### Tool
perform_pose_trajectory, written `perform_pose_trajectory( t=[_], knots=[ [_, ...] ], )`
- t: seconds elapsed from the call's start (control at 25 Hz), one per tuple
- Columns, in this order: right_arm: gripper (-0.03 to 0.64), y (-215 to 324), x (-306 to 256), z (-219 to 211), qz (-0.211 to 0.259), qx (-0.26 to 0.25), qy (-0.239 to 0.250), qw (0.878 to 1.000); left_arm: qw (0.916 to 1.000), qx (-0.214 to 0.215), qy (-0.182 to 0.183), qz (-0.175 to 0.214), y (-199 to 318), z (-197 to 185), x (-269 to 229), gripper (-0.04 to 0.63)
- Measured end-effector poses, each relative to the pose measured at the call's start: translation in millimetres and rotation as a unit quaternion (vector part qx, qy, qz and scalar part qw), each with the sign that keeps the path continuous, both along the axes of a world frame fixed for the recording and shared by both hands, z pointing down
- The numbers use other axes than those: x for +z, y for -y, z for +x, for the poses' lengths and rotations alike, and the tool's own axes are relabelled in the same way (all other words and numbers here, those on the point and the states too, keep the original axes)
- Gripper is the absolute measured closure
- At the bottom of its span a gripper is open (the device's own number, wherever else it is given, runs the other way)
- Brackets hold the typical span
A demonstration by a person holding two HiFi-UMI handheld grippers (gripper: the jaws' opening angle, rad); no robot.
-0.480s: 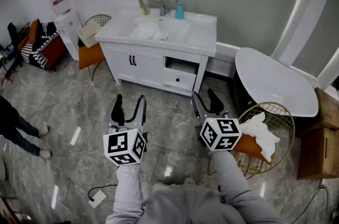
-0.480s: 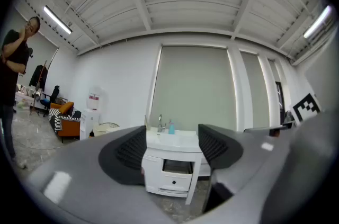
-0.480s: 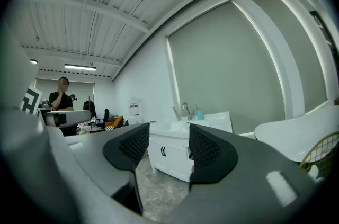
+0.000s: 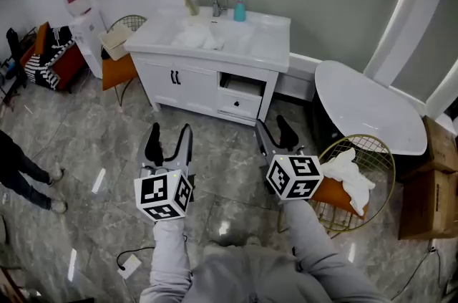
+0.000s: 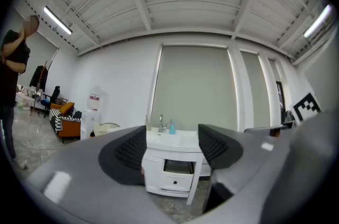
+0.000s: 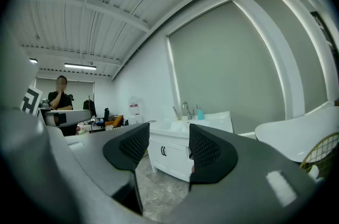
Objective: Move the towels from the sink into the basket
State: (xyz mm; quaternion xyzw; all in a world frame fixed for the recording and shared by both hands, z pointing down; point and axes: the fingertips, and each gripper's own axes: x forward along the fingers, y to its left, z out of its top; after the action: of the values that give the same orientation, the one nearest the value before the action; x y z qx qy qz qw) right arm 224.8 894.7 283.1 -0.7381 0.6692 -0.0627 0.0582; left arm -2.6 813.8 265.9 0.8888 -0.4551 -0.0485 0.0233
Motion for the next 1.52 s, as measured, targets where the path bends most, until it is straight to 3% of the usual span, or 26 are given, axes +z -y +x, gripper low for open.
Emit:
perform_pose_trajectory(
  t=[0.48, 0.88, 1.2, 1.52],
  knots=[
    [0.380, 17, -3, -24, 0.005, -0.013, -0.004, 1.000, 0.9999, 0.009, 0.004, 0.002, 19, -16, 5, 0.239],
    [0.379, 50, 15, -51, -0.001, -0.004, -0.001, 1.000, 0.9995, 0.029, 0.009, -0.003, 63, -39, 18, 0.239],
    [0.379, 146, 27, -14, 0.007, -0.019, 0.010, 1.000, 0.9997, 0.014, 0.020, -0.003, 151, -9, 30, 0.239],
    [0.377, 271, 13, 33, 0.015, -0.067, 0.010, 0.998, 0.9996, -0.019, 0.020, 0.006, 256, 33, 11, 0.239]
  ],
)
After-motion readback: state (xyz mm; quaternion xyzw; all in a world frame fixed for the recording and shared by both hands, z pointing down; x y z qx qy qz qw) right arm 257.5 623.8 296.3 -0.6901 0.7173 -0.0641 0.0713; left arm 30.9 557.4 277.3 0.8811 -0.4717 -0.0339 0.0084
